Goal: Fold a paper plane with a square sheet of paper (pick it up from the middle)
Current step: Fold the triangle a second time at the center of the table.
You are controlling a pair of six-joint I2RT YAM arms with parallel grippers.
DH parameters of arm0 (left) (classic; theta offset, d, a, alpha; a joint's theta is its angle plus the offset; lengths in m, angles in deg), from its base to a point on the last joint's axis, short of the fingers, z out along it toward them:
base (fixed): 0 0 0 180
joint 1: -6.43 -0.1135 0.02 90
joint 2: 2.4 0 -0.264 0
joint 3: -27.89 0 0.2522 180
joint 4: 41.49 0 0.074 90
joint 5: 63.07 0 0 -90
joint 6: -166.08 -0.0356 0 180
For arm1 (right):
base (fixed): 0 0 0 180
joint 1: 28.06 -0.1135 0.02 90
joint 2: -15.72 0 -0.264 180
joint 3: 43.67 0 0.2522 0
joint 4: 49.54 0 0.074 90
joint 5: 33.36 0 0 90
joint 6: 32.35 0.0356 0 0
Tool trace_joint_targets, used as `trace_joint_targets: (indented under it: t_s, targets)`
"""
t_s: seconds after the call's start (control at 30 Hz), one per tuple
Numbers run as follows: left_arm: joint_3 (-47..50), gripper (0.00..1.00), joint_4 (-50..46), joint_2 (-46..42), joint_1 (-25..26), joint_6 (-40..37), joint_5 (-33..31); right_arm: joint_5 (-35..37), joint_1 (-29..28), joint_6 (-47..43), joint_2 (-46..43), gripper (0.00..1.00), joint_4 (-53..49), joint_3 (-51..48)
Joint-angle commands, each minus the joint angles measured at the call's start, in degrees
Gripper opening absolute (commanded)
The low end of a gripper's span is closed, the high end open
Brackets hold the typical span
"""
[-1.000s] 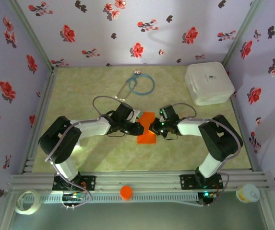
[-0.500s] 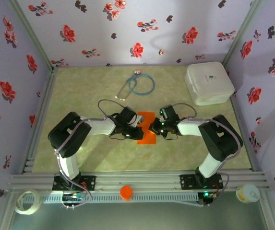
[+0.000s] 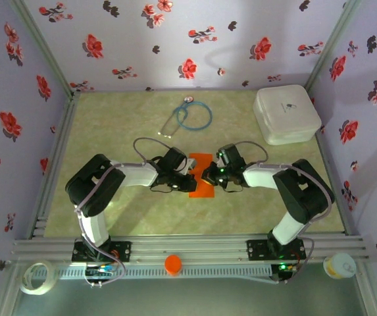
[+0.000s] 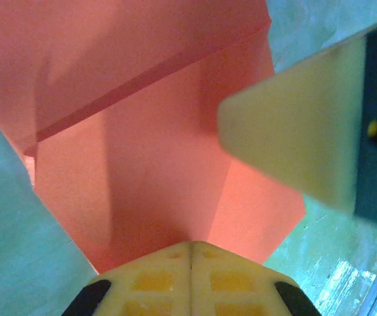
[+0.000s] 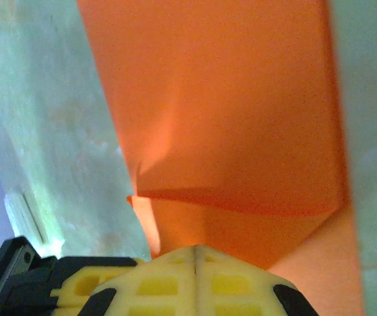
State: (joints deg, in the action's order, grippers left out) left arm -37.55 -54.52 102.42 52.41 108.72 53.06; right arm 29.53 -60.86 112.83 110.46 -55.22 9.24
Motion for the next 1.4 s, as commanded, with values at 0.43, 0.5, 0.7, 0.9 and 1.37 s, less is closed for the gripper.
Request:
trace_joint_targets:
  t_s: [0.43, 0.5, 0.7, 0.9, 1.37]
  targets:
    - [1.93, 0.0, -2.04, 4.08, 0.17, 1.04, 0.06, 0.08, 7.35, -1.09, 2.9, 0.0, -0.23, -0.3]
    - [1.93, 0.0, -2.25, 4.39, 0.19, 0.97, 0.07, 0.11, 8.71, -1.08, 2.74, 0.0, -0.08, -0.92]
    - [1.93, 0.0, -2.14, 4.43, 0.17, 0.92, 0.16, 0.6, 11.81, -0.44, 2.38, 0.0, 2.06, -2.42]
    - [1.85, 0.0, -2.05, 4.43, 0.17, 0.84, 0.27, 1.97, 12.4, -0.35, -1.82, 0.0, 2.41, -2.7]
    - [1.32, 0.0, -1.7, 3.86, 0.21, 0.73, 0.58, 0.56, 5.15, -1.19, 1.38, 0.0, -1.62, -0.54]
